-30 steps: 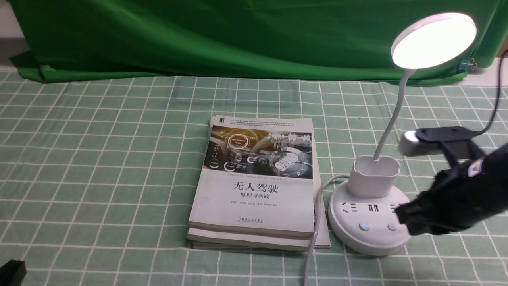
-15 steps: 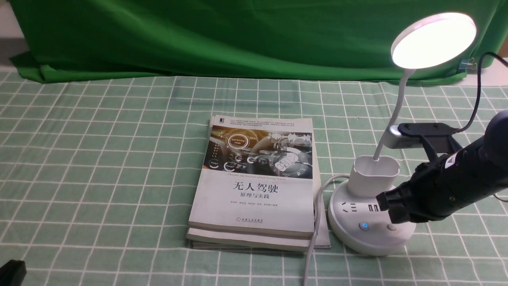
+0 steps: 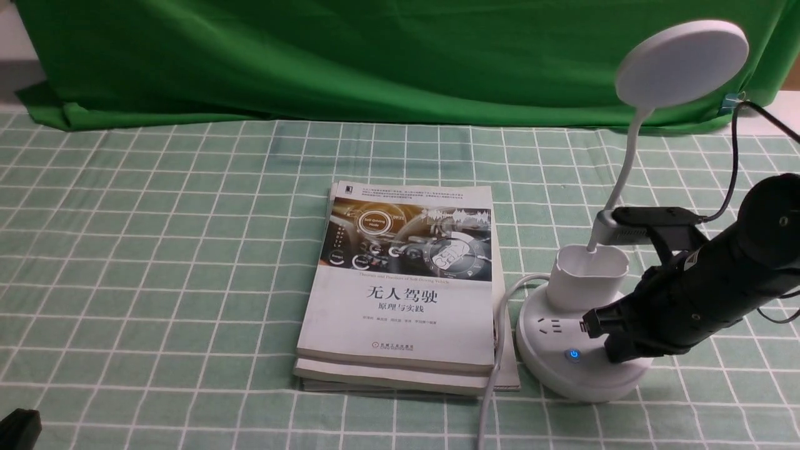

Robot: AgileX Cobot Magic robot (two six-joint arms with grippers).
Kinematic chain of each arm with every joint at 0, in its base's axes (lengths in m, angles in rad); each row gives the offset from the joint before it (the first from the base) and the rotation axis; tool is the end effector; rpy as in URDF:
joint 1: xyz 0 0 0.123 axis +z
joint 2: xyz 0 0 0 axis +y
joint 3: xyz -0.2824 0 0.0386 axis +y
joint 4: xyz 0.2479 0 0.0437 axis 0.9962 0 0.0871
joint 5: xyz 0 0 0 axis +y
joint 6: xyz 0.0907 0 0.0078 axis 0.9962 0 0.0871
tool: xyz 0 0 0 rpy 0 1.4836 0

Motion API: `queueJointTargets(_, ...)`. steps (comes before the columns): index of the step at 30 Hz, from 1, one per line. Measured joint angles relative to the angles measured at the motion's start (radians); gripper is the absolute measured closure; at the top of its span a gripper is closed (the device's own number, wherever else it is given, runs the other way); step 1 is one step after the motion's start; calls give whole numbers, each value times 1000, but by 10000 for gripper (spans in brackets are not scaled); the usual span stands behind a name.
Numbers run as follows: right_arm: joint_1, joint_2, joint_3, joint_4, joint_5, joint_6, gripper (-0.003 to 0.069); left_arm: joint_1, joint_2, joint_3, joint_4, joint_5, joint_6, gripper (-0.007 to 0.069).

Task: Turn off the desk lamp on the blue coffee tablecloth by hand.
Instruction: 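Press the power button on the lamp base to turn the lamp off with the right gripper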

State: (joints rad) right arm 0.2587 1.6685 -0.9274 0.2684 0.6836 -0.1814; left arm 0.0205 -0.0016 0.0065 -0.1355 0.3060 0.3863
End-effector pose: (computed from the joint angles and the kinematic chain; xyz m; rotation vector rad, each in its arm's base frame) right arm 0.2866 0.0916 0.1782 -0.3638 2.8802 0.2948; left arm 0.0544 -0.0026 0.1836 0.2407 1.7784 0.1624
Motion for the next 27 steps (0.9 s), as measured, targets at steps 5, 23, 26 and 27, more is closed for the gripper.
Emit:
queueJointTargets(5, 0, -28, -5, -2, 9, 0, 620, 0, 0, 0, 0, 0, 0, 624)
queueJointTargets(23, 1, 12, -15, -12, 11, 0, 624, 0, 0, 0, 0, 0, 0, 624)
queueJointTargets(26, 1, -4, -14, -12, 11, 0, 624, 0, 0, 0, 0, 0, 0, 624)
queueJointTargets(27, 1, -11, -13, -12, 10, 0, 624, 0, 0, 0, 0, 0, 0, 624)
